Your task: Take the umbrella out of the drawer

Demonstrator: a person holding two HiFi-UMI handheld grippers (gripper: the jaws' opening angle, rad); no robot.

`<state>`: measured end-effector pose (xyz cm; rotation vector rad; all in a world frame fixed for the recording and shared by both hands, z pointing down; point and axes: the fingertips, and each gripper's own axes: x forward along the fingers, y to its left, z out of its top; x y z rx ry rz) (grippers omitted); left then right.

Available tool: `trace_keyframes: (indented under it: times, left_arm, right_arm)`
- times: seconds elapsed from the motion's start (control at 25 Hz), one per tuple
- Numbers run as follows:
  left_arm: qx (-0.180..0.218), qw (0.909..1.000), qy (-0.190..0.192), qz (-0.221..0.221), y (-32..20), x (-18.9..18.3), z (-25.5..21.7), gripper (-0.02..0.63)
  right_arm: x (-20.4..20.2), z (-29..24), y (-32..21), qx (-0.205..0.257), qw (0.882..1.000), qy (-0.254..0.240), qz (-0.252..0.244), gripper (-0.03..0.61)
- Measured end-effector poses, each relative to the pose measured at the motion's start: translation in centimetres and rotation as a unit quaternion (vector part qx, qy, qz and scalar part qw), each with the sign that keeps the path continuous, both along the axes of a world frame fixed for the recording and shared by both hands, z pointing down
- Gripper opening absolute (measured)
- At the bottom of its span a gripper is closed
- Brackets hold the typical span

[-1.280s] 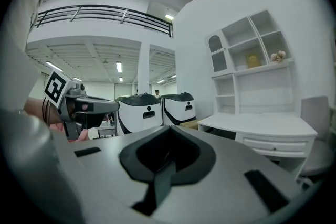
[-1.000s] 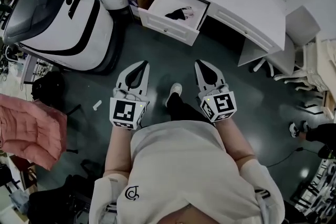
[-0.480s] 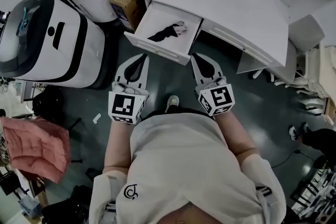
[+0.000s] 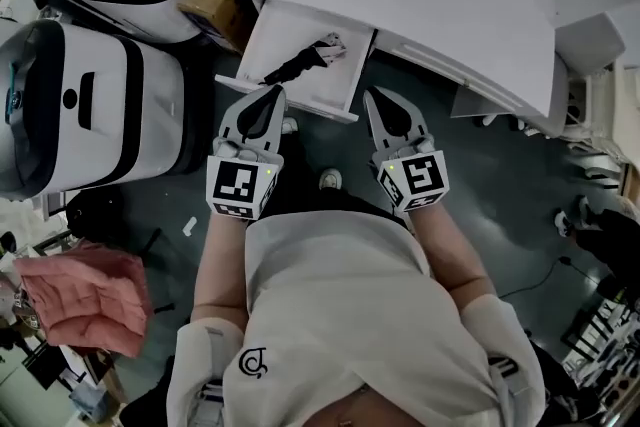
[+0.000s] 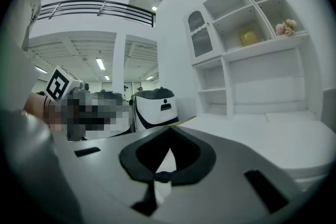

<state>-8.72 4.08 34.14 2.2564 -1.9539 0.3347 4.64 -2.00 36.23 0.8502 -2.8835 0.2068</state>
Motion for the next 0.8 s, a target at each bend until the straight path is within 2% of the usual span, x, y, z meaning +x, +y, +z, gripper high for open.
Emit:
trace_keyframes:
  times: [0.24, 0.44, 0.64, 0.8]
  left_arm:
    - [-0.043, 0.9973, 0.015, 0.058, -5.7, -1.4, 4.4, 0.012]
    - [-0.093, 0.9899, 0.014, 0.106, -10.9, -2.9, 9.9, 0.012]
    - [-0.159, 0.9721, 0.019, 0.172, -13.9, -2.8, 16.1, 0.014]
    - [-0.195, 0.9556, -0.013, 0.221, -15.8, -3.1, 20.6, 0.015]
  right_arm:
    - [-1.3, 1.5, -3.3, -0.016, 0.999, 0.011, 0.050, 0.006]
    - [-3.0, 3.3, -6.8, -0.027, 0.996, 0.018, 0.083, 0.006]
    - [-4.2, 5.8, -9.5, -0.049, 0.991, 0.026, 0.124, 0.006]
    - [-5.0, 8.2, -11.5, -0.063, 0.986, 0.034, 0.148, 0.006]
